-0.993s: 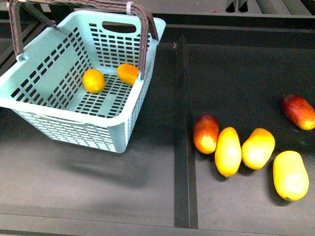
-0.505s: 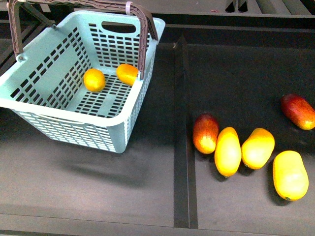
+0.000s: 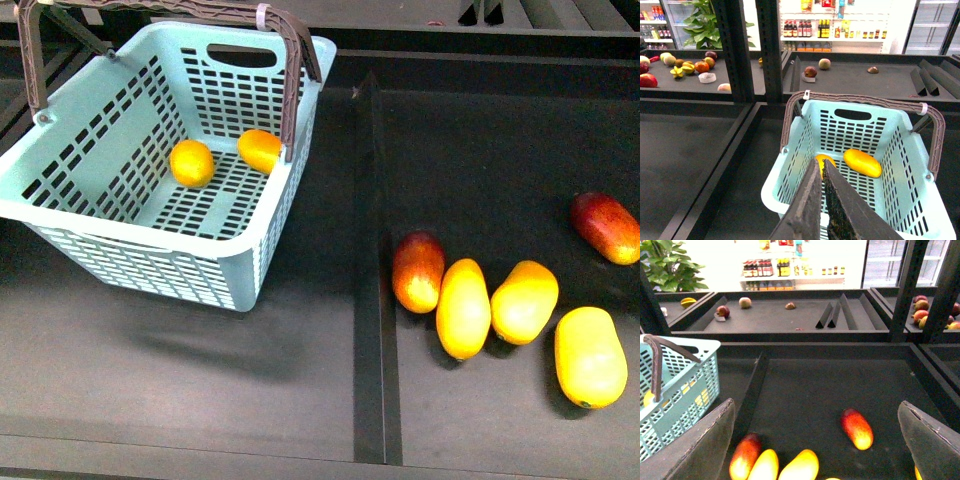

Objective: Pick lemon and mango into basket

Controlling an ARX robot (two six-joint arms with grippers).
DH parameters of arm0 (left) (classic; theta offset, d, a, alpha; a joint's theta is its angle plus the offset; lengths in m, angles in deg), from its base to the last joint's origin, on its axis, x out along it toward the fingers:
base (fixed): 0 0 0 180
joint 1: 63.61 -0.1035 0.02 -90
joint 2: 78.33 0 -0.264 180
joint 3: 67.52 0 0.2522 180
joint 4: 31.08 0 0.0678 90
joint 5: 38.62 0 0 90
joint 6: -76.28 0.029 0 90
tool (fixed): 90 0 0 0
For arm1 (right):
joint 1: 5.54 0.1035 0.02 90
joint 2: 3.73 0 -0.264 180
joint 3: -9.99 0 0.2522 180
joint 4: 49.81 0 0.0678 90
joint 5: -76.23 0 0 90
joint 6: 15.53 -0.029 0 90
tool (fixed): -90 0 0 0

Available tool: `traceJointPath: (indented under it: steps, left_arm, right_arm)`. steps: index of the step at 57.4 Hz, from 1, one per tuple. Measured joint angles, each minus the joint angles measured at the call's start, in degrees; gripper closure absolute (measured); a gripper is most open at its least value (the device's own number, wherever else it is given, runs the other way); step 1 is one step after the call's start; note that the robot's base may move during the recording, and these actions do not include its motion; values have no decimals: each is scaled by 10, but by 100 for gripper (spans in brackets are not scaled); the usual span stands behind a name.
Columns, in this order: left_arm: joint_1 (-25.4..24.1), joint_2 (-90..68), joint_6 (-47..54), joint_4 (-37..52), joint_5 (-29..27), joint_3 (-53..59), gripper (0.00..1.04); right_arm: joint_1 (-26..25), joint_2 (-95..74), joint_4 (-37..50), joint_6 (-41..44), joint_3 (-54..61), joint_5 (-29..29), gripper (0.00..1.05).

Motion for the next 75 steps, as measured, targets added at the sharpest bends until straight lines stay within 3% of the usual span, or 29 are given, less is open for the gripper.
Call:
traceJointPath:
  steps: [28,50,55,75]
  left_arm:
    - [0,220,0,-203,0,2,102]
    - [0,319,0,-302,0,2,102]
    - [0,397,0,-395,0,2,102]
    - [0,416,0,-401,0,2,102]
  right_arm:
    - [0,0,0,0,0,0,9]
    - [0,0,0,0,0,0,9]
    - [0,0,0,0,0,0,9]
    - [0,0,0,0,0,0,9]
